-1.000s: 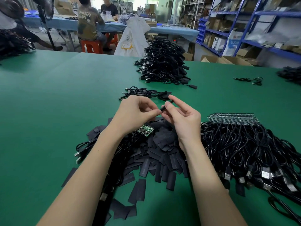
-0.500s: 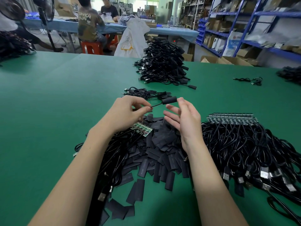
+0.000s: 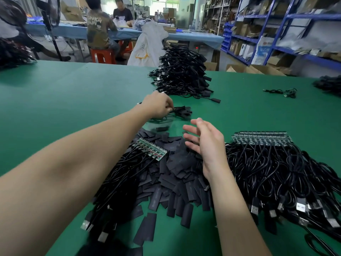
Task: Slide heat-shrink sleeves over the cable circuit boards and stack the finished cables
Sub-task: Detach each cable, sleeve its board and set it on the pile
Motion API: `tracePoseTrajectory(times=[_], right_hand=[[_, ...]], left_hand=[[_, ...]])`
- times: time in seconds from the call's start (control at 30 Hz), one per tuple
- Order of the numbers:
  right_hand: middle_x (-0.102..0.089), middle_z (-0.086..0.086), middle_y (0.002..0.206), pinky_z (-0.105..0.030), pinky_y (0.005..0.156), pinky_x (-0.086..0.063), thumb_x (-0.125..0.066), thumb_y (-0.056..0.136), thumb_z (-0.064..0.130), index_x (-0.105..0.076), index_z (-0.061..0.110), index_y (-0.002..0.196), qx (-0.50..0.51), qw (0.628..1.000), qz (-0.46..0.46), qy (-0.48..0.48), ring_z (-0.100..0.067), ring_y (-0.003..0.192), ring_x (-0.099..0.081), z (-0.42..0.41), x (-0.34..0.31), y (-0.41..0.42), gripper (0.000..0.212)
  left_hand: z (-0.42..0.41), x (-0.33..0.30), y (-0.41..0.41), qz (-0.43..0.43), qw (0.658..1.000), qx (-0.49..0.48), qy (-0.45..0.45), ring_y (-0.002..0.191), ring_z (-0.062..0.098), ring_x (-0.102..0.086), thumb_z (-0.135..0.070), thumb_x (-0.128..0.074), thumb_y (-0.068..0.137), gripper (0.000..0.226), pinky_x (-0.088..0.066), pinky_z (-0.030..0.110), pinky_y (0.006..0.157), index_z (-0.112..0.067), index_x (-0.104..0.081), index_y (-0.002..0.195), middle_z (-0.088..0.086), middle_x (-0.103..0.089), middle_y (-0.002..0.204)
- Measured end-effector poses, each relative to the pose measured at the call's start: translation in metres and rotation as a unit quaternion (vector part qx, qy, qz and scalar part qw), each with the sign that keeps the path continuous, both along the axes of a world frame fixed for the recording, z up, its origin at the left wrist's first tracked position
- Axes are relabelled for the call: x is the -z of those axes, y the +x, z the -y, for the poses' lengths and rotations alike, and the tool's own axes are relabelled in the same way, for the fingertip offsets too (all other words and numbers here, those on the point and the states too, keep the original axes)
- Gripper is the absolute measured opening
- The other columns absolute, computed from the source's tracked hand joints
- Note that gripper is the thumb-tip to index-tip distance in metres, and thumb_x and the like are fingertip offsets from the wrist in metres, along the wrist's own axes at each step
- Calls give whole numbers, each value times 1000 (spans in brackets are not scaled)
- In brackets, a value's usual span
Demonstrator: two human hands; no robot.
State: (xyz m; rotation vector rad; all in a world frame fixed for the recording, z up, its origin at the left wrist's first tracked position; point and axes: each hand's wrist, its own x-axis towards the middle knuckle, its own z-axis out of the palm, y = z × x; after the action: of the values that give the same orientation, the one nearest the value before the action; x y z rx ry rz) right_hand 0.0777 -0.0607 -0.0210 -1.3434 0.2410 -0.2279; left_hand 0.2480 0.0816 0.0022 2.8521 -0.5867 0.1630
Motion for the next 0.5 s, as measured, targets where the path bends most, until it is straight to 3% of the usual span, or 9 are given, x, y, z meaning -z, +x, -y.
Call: tracePoseTrajectory(times=[0.07,0.13,0.23,0.33,0.5], right_hand=[[-79,3,92,-25,68,-60,-52,105,33,-70,17,106,-5,1000,-3,-6,-11,77,-71,0,1,1,24],[-79,4,91,-24,67,-59,-52,105,32,-71,18,104,-9,1000,-4,-9,-10,75,-71,0,3,2,24],[-79,5,89,-21,66,-58,-52,105,32,-72,20,98,-18,1000,-5,-23,-8,74,-70,0,4,3,24],[-79,6,88,-20,64,-57,-53,105,31,-73,21,93,-38,998,-5,-40,-6,72,-70,0,6,3,25],[-79,8,86,-18,60,-52,-53,104,35,-74,21,91,-56,994,-12,-95,-2,72,-69,-2,8,2,28]], left_hand=[[2,10,7,-24,999,-23,19,131,30,-46,-40,-64,96,35,-38,53,109,-32,-63,130,5,-60,133],[2,18,7,-5,998,-50,-25,135,31,-42,-41,-66,94,43,-33,55,112,-30,-57,133,8,-51,141],[-3,21,-10,33,992,-28,-119,114,27,-55,-31,-68,92,23,-46,45,100,-21,-65,113,6,-57,117],[-15,23,-37,-32,994,13,-100,95,21,-62,-28,-65,94,11,-52,38,91,-20,-70,99,-1,-64,98],[-25,33,-82,-94,993,4,-74,104,22,-63,-31,-57,101,26,-46,28,91,-20,-72,118,4,-72,115]])
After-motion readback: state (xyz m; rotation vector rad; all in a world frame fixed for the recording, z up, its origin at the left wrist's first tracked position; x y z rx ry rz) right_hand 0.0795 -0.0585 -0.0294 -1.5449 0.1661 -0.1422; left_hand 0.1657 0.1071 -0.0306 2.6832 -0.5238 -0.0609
